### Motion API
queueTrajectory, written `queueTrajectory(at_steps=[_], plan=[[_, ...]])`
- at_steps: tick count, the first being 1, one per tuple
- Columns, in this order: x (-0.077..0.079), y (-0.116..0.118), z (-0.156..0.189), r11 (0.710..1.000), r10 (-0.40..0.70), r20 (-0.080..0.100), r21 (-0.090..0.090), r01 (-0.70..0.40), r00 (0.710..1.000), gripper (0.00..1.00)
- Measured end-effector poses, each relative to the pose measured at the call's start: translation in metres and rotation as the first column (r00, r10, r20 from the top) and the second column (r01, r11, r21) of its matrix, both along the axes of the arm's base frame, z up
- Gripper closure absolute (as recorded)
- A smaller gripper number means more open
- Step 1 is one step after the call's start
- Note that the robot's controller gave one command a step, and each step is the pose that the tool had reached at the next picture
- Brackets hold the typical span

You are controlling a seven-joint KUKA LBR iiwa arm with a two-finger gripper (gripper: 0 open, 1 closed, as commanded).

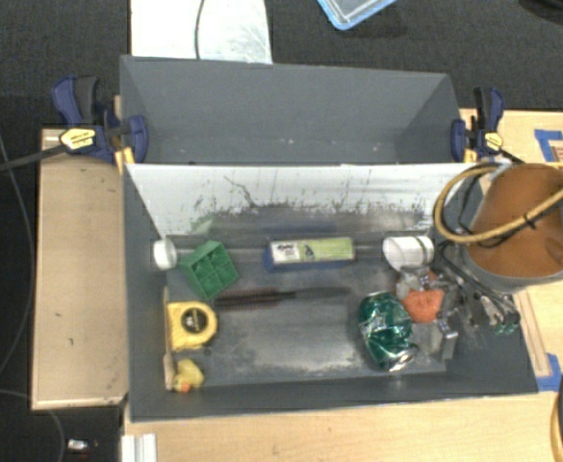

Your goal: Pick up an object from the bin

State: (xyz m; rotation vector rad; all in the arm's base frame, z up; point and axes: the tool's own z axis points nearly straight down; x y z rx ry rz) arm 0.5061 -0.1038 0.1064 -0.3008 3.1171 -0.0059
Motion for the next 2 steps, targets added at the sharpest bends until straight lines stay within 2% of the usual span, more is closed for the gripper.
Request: queueTrajectory(at_steps=[1,2], plan=[[0.017,0.011,-0.026,0.993,0.118,-0.004,0.002,-0.118,0.993,0.0],[0.001,0.024,-0.032,1.0,-0.022,-0.01,0.004,0.022,1.0,0.0]])
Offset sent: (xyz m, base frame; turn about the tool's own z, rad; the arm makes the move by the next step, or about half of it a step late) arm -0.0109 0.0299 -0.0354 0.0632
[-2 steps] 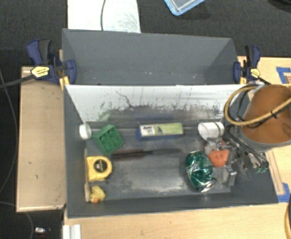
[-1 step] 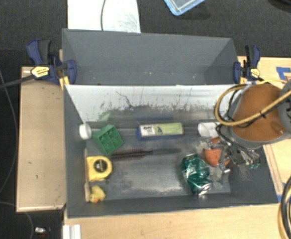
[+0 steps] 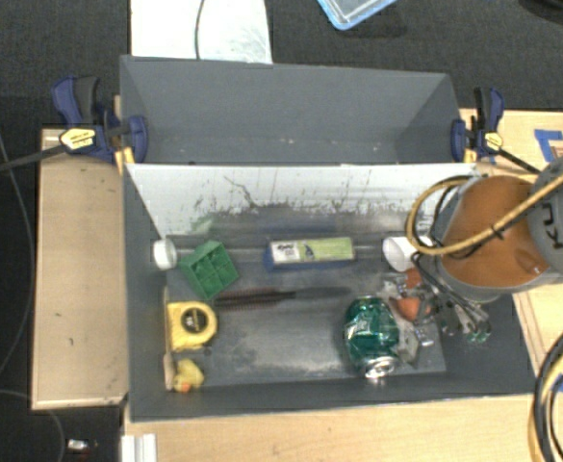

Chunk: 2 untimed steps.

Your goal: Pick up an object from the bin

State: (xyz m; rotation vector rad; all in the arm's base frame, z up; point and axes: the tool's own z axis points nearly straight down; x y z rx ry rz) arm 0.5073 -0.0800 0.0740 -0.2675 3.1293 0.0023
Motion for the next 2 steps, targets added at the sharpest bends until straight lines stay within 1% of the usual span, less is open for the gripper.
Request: queueTrajectory(at_steps=[1,2], plan=[[0.012,-0.007,0.019,0.999,0.046,0.006,-0.002,-0.046,0.999,0.0],[-0.002,0.025,0.026,0.997,-0.077,-0.002,0.001,0.077,0.997,0.0]])
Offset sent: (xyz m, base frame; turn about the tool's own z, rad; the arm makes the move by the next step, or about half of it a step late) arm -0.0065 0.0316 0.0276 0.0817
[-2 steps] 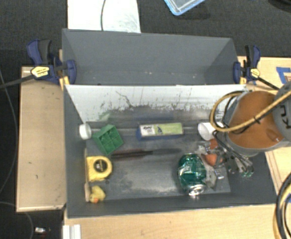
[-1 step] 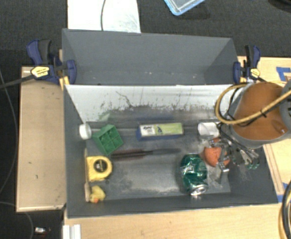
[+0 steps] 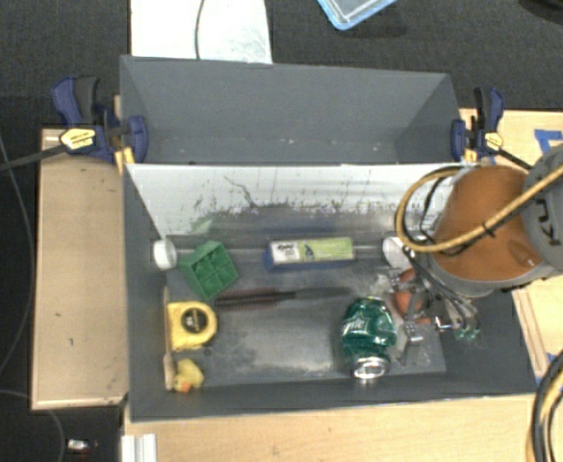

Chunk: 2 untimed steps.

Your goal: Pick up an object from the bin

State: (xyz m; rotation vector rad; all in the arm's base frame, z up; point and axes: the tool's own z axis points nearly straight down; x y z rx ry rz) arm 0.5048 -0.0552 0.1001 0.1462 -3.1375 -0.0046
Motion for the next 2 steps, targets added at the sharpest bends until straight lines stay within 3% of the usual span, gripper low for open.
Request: queueTrajectory(at_steps=[1,2], plan=[[-0.001,0.019,0.0,1.0,0.02,0.004,-0.002,-0.02,1.0,0.0],[-0.009,0.04,-0.012,0.977,0.215,0.009,-0.002,-0.215,0.977,0.0]])
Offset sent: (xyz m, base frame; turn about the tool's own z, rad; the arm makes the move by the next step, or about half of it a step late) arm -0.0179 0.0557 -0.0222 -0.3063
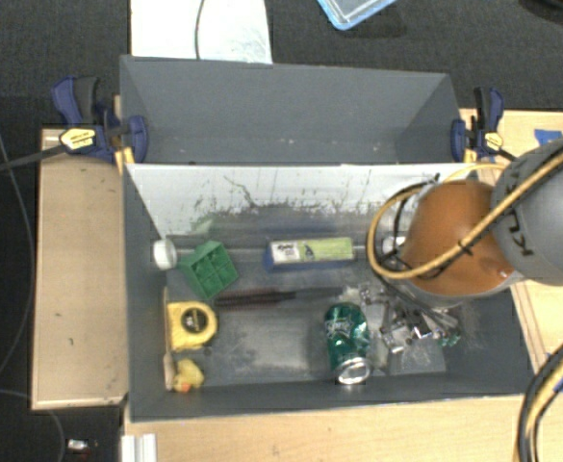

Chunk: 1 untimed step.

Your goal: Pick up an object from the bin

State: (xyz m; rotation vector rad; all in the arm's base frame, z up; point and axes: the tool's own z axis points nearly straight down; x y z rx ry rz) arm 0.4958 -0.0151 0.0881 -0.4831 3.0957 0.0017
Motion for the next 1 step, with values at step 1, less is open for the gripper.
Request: queueTrajectory(at_steps=[1], plan=[[-0.0051,-0.0222,-0.016,0.97,-0.242,-0.005,-0.001,0.242,0.97,1.0]])
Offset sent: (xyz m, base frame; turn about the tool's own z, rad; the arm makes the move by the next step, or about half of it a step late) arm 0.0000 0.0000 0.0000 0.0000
